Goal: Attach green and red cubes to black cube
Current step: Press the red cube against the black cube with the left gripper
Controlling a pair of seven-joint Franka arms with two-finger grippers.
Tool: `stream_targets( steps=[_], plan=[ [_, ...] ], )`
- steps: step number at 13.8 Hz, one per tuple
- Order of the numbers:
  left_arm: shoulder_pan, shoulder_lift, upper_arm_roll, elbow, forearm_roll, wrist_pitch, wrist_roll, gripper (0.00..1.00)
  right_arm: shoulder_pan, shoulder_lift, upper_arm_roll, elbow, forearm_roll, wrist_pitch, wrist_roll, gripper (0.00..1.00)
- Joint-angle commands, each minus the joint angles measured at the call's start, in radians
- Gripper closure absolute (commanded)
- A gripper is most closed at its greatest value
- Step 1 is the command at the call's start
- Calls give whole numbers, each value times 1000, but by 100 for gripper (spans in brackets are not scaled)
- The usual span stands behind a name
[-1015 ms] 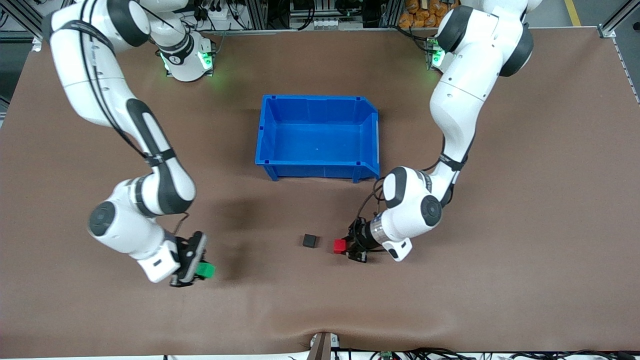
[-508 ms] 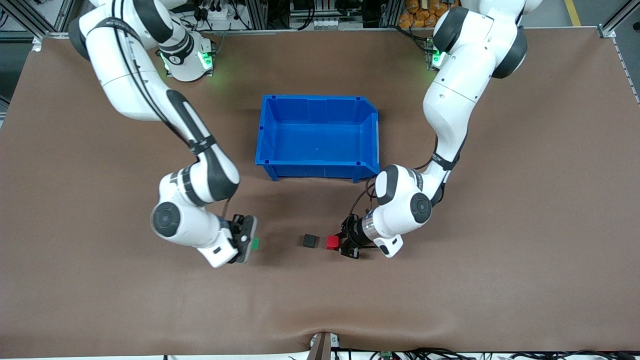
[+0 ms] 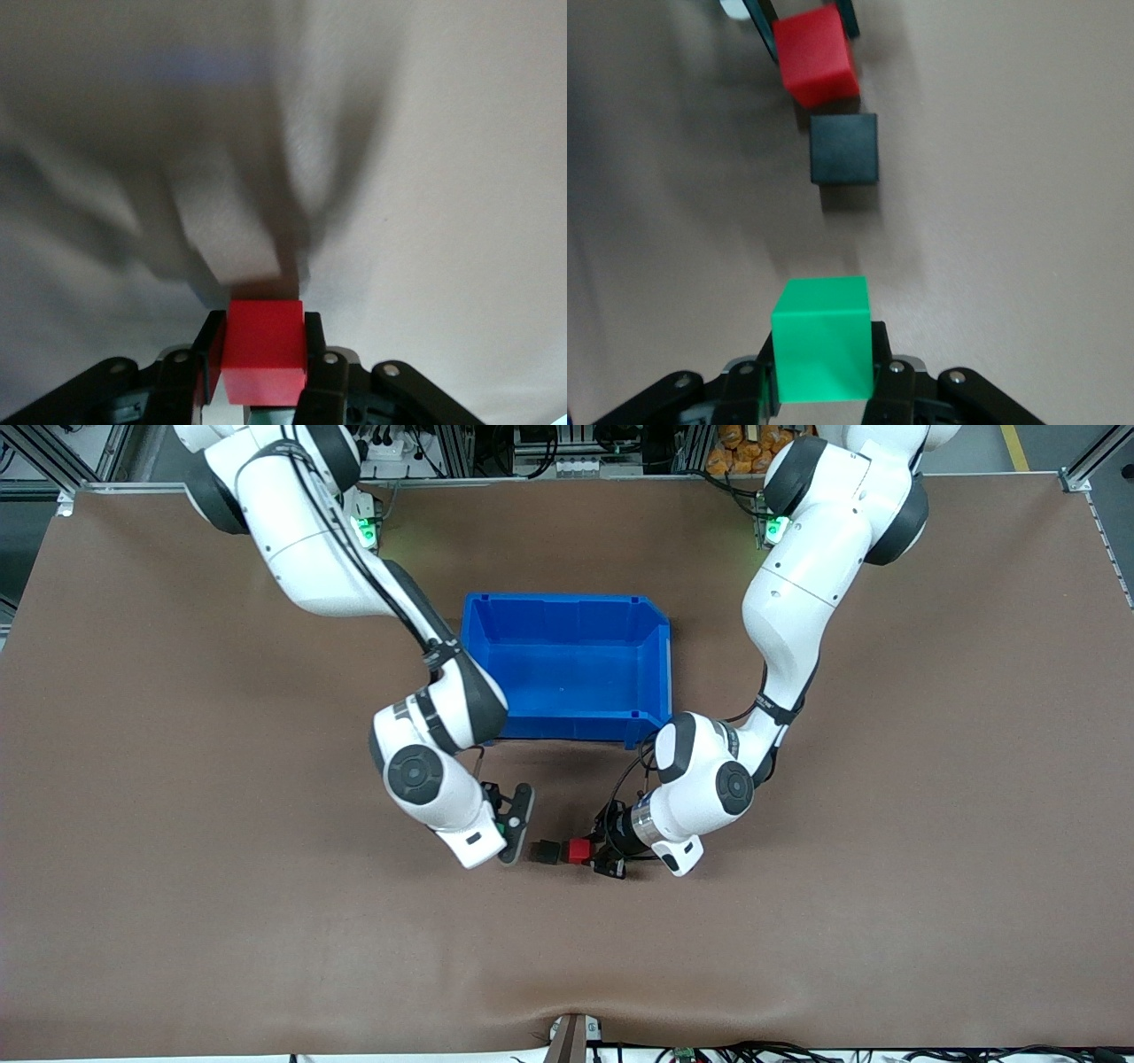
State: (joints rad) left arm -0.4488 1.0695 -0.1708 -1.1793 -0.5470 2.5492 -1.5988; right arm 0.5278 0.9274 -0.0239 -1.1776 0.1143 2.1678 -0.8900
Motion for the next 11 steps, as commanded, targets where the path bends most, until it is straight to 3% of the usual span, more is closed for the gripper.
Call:
stream_targets(
  steps=[1, 6, 9, 10, 11],
  plan=[
    [-18, 24, -3, 35, -17, 22, -32, 100, -18, 34, -13, 59, -15, -17, 0, 100],
    [-34, 26, -1, 30, -16, 48, -64, 100, -22, 70, -27, 90, -25, 1, 2, 100],
    [-33, 26, -1, 26, -16, 48, -76, 100, -14, 111, -24, 99, -24, 87, -1, 100],
    [-31, 27, 1, 24, -16, 48, -70, 78, -14, 116, -22, 99, -22, 105, -3, 100],
    [-30, 27, 1, 23, -16, 48, -73, 44, -14, 119, -22, 99, -22, 112, -3, 100]
  ],
)
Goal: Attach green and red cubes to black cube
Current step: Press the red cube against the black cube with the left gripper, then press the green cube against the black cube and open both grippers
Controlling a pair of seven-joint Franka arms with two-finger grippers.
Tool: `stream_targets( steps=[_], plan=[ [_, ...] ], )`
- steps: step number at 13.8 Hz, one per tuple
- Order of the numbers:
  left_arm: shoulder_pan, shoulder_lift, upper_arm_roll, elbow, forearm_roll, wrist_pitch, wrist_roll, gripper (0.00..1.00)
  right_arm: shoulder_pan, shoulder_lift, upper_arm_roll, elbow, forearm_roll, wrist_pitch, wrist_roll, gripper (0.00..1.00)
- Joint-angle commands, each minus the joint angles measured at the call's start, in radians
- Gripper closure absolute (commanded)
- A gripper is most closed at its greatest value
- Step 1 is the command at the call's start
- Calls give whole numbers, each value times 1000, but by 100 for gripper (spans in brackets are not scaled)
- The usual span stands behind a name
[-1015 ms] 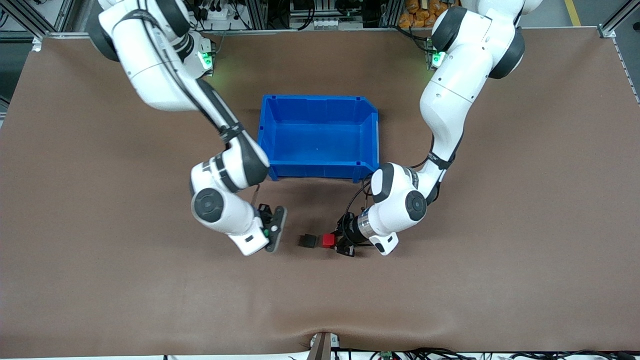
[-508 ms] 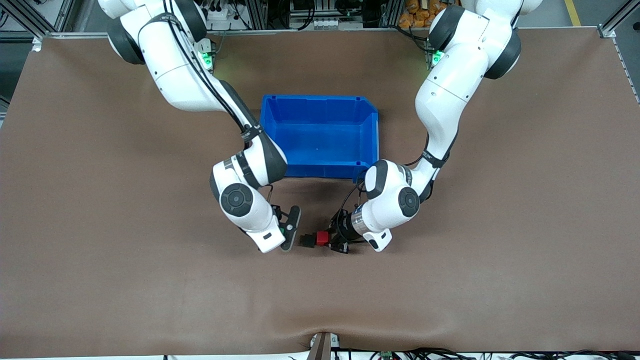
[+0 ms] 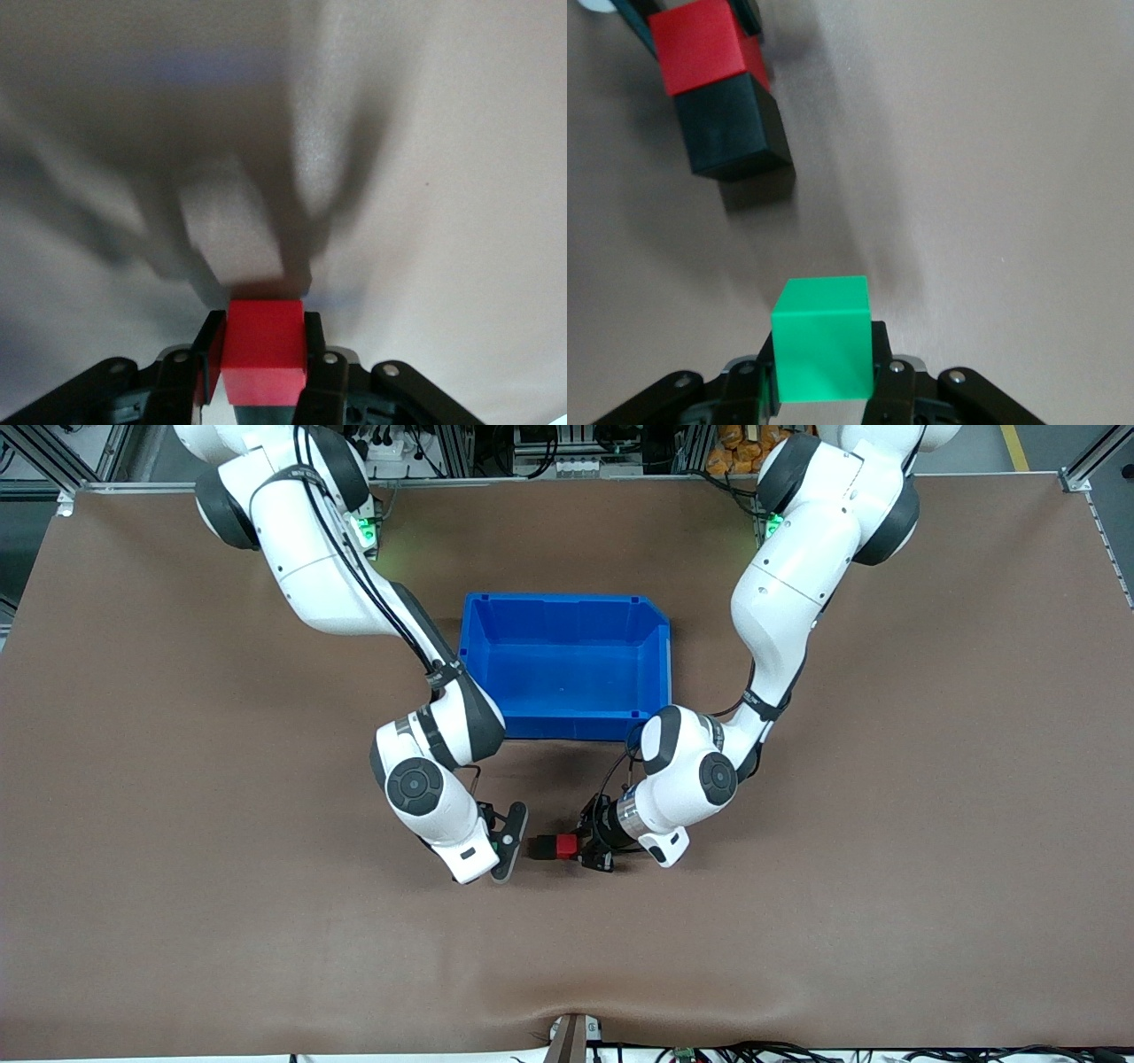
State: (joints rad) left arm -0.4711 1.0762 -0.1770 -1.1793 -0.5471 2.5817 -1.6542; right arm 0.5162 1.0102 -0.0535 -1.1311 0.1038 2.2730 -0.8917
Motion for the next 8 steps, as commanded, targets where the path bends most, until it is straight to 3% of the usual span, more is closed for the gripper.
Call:
stream_targets(
  steps=[1, 4, 8],
  plan=[
    [-3, 21, 7, 23, -16, 15, -13, 3, -1, 38, 7, 53, -12, 6, -1, 100],
    [5, 1, 8, 21, -11, -1, -6, 0, 18, 48, 11, 56, -12, 17, 14, 100],
    [78, -60, 13, 18, 4, -162, 16, 0, 36, 56, 11, 56, -12, 42, 11, 100]
  ],
)
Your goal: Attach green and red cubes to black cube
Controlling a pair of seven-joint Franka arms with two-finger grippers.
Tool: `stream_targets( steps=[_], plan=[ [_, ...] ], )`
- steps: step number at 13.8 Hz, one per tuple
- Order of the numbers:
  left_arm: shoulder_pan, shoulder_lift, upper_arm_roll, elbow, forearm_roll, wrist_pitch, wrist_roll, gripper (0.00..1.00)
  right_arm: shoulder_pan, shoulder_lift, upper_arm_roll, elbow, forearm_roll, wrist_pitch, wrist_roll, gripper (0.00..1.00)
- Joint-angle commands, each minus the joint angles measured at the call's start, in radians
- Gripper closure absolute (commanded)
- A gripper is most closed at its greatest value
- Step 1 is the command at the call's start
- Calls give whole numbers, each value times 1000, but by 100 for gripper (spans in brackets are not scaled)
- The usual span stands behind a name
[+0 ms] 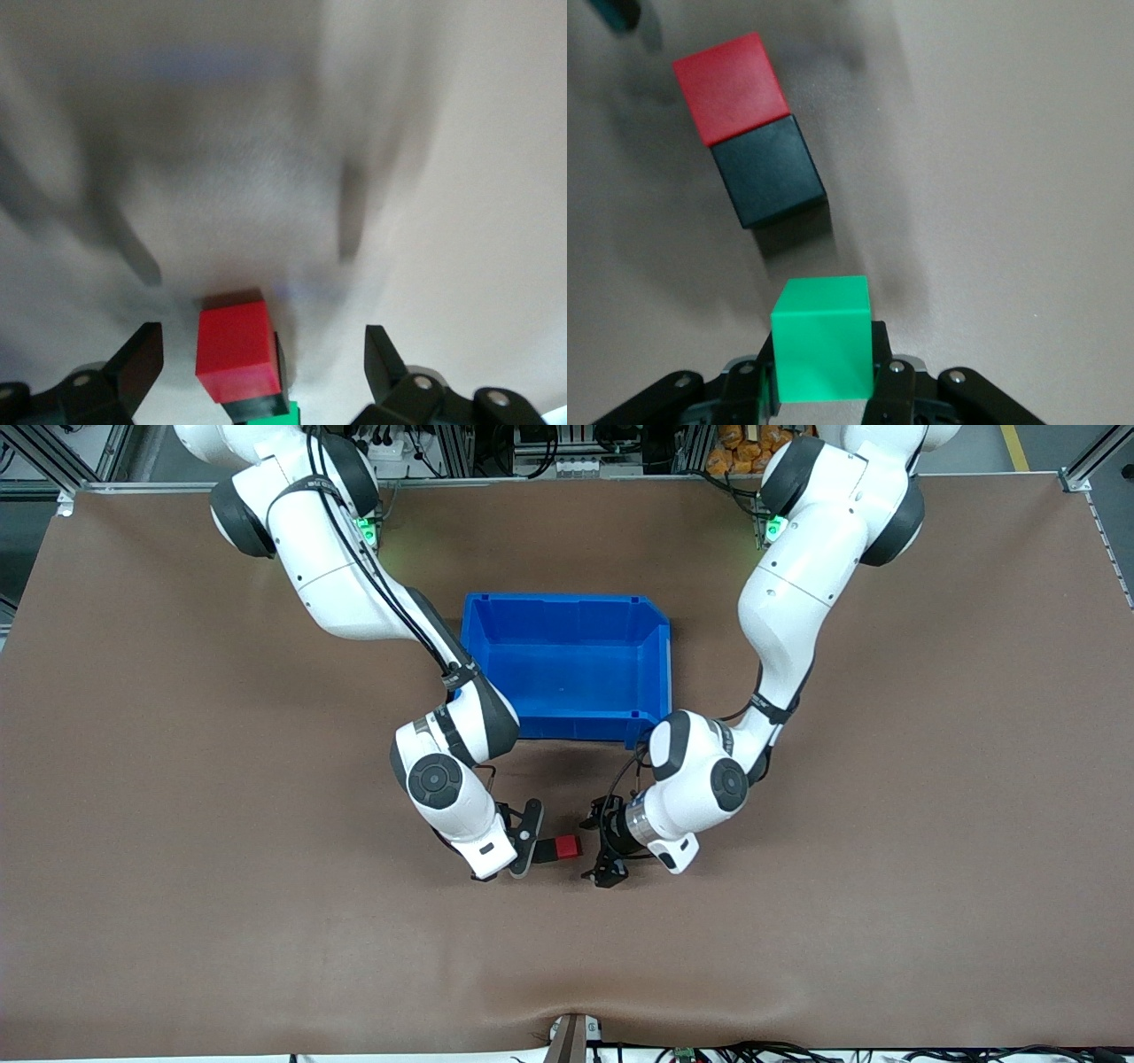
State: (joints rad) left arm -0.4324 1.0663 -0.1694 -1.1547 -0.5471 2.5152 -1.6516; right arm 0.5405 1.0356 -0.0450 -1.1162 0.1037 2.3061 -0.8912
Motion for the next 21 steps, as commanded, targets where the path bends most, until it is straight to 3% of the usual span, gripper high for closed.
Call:
stream_targets(
  steps=[1, 4, 7, 8, 10, 16, 19, 21],
  plan=[
    [55, -64, 5, -7, 13, -140, 42, 0, 25, 34, 1, 42, -12, 18, 14, 100],
    [73, -92, 11, -7, 39, -167, 49, 0, 30, 46, 1, 41, -13, 56, 12, 100],
    [112, -118, 10, -7, 151, -212, 52, 0, 49, 49, -6, 42, -16, 65, 3, 96],
    [130, -130, 7, -7, 191, -243, 55, 0, 50, 49, -6, 41, -15, 65, 9, 84],
    [150, -163, 5, -5, 252, -280, 58, 0, 49, 49, -4, 38, -13, 65, 14, 0],
    [224, -230, 10, -5, 355, -338, 195, 0, 26, 28, -1, 32, -1, 50, 12, 0],
    [291, -307, 18, -5, 361, -441, 407, 0, -39, -38, 1, 3, 25, -38, 32, 0],
    [334, -350, 21, -5, 422, -521, 536, 0, -71, -138, -6, -49, 12, -129, 32, 0]
  ],
)
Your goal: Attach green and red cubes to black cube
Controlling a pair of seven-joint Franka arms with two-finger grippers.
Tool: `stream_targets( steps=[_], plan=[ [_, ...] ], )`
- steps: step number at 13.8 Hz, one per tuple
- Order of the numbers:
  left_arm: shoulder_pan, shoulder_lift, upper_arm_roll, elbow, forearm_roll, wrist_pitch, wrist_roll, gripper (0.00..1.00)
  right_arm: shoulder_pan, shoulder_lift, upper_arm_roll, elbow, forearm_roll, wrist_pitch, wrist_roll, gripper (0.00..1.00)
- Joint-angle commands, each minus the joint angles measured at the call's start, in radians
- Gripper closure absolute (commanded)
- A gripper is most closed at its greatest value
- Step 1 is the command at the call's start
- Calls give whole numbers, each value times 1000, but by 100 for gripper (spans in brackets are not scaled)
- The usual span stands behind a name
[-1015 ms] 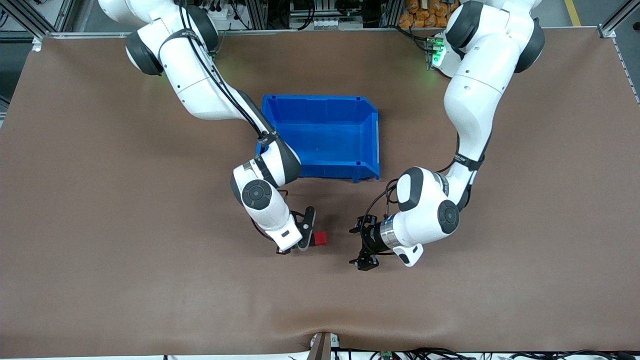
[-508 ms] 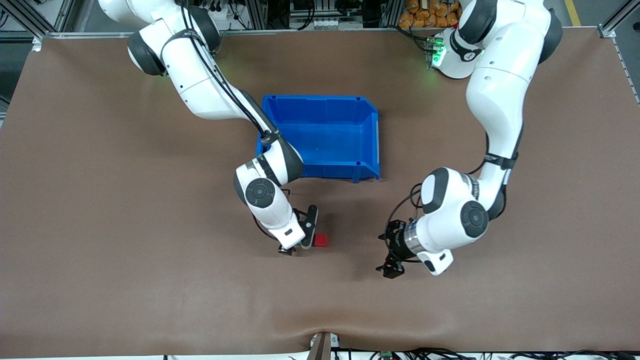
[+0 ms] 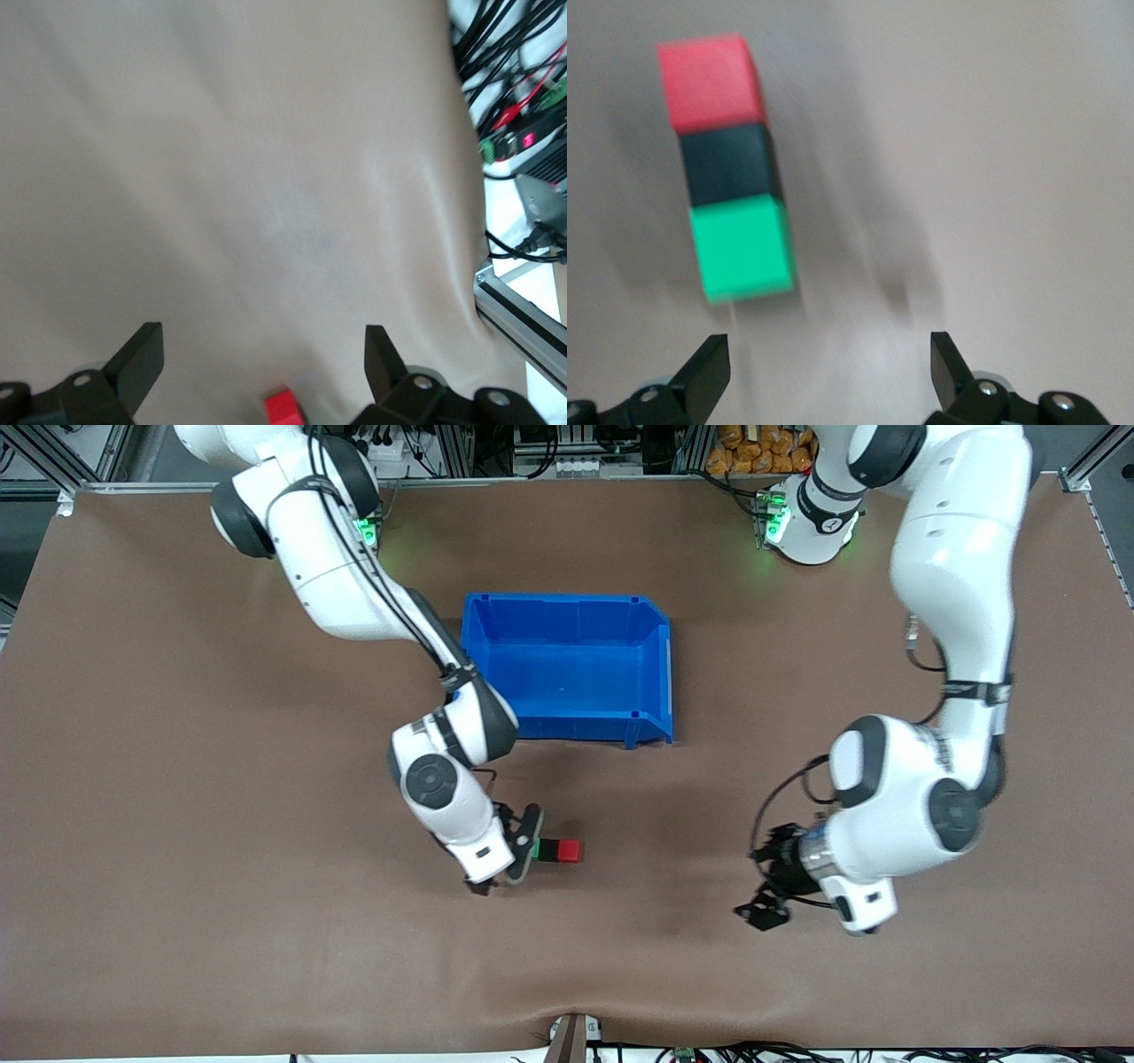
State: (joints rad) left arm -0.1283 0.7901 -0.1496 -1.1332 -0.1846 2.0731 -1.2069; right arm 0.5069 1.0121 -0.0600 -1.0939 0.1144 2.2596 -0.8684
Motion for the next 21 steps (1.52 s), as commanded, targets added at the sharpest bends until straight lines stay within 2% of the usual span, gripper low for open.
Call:
stream_targets(
  steps=[1, 4, 6, 8, 11, 14, 18, 21],
  plan=[
    [33, -100, -2, -28, 113, -106, 139, 0, -57, -160, -13, -108, 1, -101, 9, 0],
    [67, -164, -2, -28, 180, -204, 231, 0, -186, -275, -37, -196, 14, -132, 14, 0],
    [84, -207, -1, -28, 220, -269, 399, 0, -298, -352, -34, -227, 30, -199, 43, 0],
    [90, -250, -2, -28, 278, -330, 539, 0, -355, -447, -34, -270, 42, -287, 45, 0],
    [151, -322, -2, -31, 289, -384, 752, 0, -412, -640, -37, -415, 42, -367, 116, 0],
    [156, -391, -1, -31, 307, -444, 811, 0, -453, -798, -38, -524, 42, -429, 337, 0],
    [153, -540, -15, -48, 341, -505, 912, 0, -456, -920, -43, -521, 4, -662, 705, 0],
    [154, -635, -31, -59, 292, -610, 914, 0, -455, -1015, -35, -523, -47, -773, 978, 0]
  ],
)
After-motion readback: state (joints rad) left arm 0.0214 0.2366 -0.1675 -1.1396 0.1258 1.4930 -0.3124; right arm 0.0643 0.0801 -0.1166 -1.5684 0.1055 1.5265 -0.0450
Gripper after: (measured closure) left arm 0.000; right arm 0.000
